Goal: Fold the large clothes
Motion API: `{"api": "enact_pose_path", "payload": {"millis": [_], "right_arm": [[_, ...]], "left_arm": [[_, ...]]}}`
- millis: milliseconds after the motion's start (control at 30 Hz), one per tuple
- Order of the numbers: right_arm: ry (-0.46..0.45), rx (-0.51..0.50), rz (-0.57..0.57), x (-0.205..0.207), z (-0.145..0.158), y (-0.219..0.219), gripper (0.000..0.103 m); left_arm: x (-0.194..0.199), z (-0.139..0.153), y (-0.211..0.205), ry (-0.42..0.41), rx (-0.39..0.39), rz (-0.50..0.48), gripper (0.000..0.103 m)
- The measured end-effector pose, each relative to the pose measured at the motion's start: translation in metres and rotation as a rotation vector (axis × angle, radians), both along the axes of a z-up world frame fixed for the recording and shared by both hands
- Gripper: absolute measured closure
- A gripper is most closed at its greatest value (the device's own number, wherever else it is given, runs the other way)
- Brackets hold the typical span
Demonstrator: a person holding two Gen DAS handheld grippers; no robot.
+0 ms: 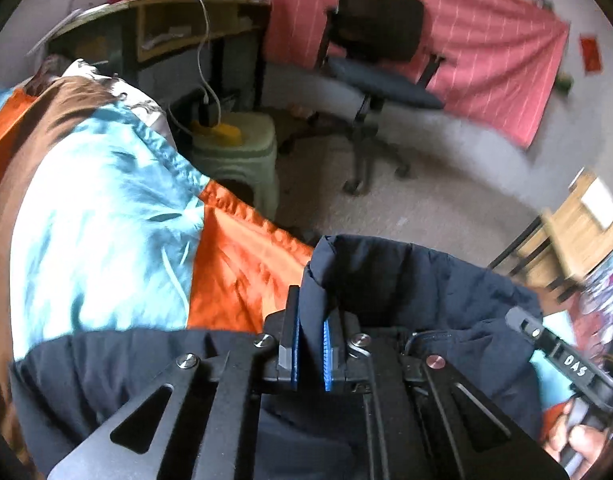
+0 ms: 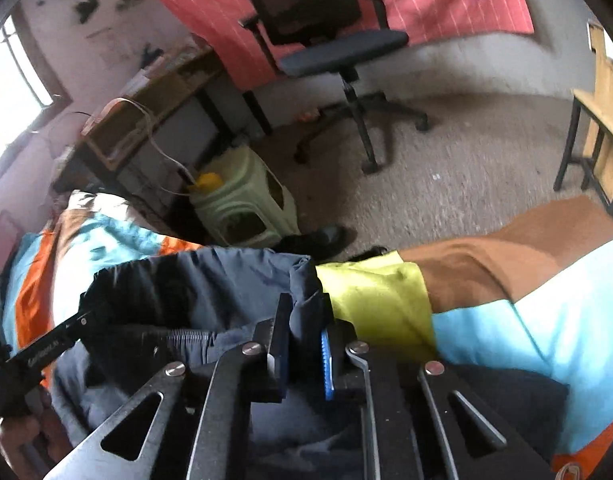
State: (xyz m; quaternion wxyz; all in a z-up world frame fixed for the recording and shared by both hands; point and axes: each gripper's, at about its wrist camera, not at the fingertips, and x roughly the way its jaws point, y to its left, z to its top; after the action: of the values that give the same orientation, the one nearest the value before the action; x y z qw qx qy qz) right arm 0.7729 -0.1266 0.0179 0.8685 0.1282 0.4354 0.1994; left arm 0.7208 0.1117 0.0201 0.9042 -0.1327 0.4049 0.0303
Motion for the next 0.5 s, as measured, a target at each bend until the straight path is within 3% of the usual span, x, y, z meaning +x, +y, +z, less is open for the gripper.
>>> {"api": "enact_pose_path", "payload": {"millis": [133, 300, 500], "right_arm": [[-0.105, 0.056, 0.038, -0.046, 0.036, -0.018, 0.092], [-0.244, 0.047, 0.121, -0.13, 0.08, -0.028, 0.093], [-0.328, -0.007, 0.146, -0.217, 0.082, -0.03, 0.093]], "left_arm": [[-0.063, 0.037, -0.001, -0.15, 0.0, -0.062, 0.097], [-0.134, 0.067, -0.008, -0.252, -0.017, -0.138, 0.098], [-0.207, 0.06, -0.011, -0.282, -0.047, -0.234, 0.099]]}}
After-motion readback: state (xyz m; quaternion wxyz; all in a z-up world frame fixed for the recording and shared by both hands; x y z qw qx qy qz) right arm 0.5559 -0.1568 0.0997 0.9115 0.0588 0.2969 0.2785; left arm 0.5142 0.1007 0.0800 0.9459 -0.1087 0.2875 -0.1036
